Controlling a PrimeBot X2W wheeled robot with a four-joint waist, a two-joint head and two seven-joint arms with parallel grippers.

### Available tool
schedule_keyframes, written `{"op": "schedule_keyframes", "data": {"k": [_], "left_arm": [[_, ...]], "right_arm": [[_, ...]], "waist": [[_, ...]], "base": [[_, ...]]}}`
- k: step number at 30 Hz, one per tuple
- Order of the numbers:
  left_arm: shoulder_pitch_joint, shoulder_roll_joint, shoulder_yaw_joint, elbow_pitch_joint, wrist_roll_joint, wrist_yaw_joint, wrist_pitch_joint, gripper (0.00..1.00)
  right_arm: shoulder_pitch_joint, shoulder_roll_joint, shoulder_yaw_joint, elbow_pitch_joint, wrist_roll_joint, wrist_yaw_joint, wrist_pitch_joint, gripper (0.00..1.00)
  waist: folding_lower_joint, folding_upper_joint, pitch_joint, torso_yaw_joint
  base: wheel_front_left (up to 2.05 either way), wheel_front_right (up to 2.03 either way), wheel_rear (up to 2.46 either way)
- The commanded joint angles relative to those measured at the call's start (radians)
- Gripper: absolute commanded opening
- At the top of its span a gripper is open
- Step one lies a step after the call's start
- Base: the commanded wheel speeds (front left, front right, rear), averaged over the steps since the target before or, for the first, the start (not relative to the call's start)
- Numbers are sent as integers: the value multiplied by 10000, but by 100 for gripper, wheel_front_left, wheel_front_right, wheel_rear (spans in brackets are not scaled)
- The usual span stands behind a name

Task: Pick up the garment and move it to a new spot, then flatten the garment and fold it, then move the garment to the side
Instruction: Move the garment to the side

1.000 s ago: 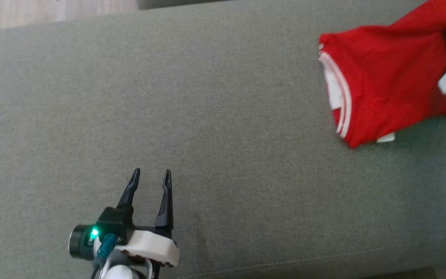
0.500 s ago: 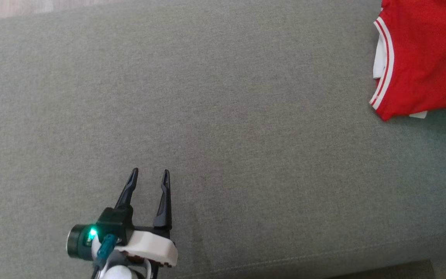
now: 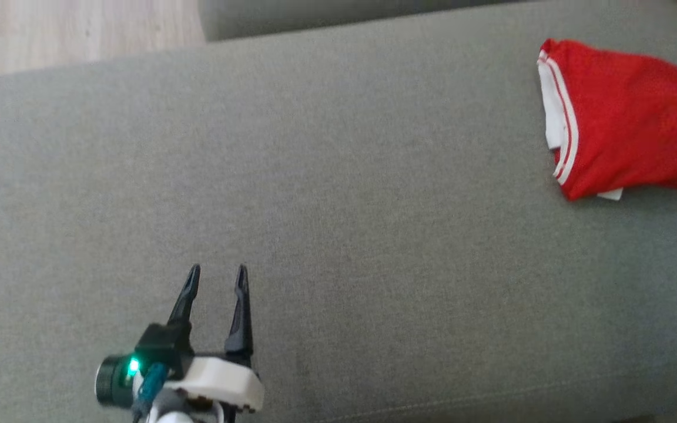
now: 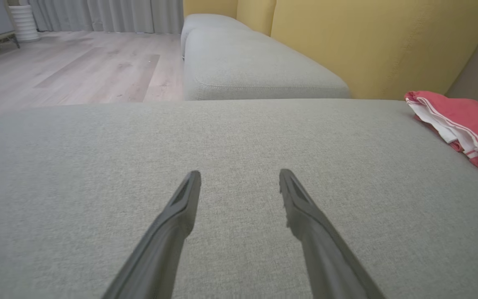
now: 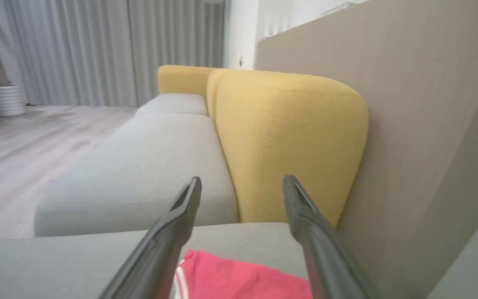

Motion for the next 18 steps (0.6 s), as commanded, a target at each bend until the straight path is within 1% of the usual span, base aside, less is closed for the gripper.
{"op": "schedule_keyframes", "data": {"k": [1,5,7,11,14,18], "left_arm": [[11,-26,304,-296,-68,110,-122,100],[382,-27,314,-101,-275,247,-122,100],[504,-27,322,46,-345,304,-122,100],[452,-27,404,272,-297,349,-122,100],[449,-14,547,436,-234,383,-122,100],[511,5,737,612,-76,506,-122,100]], "right_arm": [[358,7,260,-660,56,67,-83,100],[2570,558,706,-2667,423,67,137,100],[3725,869,703,-3656,405,67,244,100],[5811,1824,534,-5360,337,67,267,100],[6885,2436,381,-5920,38,67,-181,100],[7936,2931,249,-5753,-585,67,-933,100]], "waist": [[0,0,-537,44],[0,0,-1284,188],[0,0,-1510,301],[0,0,-1646,590],[0,0,-1698,716],[0,0,-1759,872]], "base": [[0,0,0],[0,0,0],[0,0,0],[0,0,0],[0,0,0],[0,0,0]]}}
